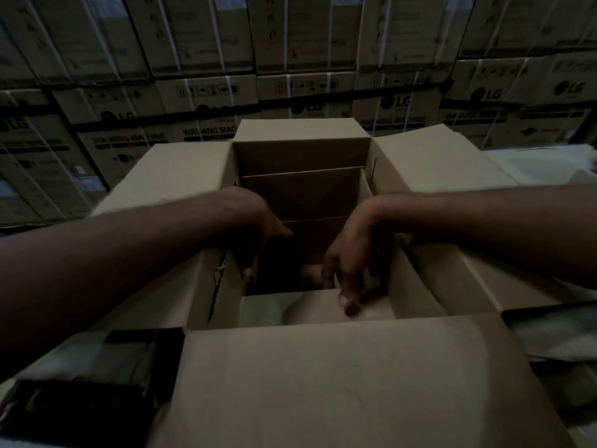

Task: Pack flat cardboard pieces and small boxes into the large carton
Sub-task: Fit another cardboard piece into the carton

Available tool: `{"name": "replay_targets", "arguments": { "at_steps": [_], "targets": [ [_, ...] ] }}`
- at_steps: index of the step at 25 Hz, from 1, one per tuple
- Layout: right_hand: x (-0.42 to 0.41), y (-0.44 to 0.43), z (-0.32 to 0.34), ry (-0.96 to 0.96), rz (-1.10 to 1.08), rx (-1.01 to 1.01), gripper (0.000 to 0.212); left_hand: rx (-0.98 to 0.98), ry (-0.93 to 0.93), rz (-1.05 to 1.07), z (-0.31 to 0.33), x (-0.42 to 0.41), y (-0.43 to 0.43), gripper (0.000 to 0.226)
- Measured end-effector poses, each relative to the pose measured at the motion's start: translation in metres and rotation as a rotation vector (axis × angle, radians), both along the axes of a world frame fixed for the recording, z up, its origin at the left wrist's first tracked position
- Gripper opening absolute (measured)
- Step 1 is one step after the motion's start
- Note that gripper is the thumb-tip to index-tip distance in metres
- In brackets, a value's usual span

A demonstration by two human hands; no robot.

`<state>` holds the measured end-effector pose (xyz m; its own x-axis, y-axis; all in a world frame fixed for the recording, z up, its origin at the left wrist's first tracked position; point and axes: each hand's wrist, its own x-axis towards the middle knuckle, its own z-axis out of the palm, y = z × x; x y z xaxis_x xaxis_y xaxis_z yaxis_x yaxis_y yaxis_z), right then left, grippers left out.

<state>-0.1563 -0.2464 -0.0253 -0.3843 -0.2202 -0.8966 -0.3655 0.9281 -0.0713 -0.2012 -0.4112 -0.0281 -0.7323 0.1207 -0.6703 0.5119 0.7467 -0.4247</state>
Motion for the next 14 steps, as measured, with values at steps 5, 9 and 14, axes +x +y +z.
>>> {"name": "replay_targets", "arguments": {
  "at_steps": [5, 9, 14],
  "targets": [
    [0.016, 0.005, 0.013, 0.037, 0.046, -0.1, 0.024, -0.041, 0.095, -0.019, 0.011, 0.01, -0.002, 0.13],
    [0.031, 0.002, 0.045, 0.209, 0.072, -0.242, 0.02, -0.005, 0.15, -0.033, 0.028, 0.009, -0.004, 0.096],
    [0.061, 0.017, 0.059, -0.188, -0.015, -0.347, 0.022, 0.01, 0.24, 0.057, 0.022, 0.005, -0.017, 0.126]
  ]
}}
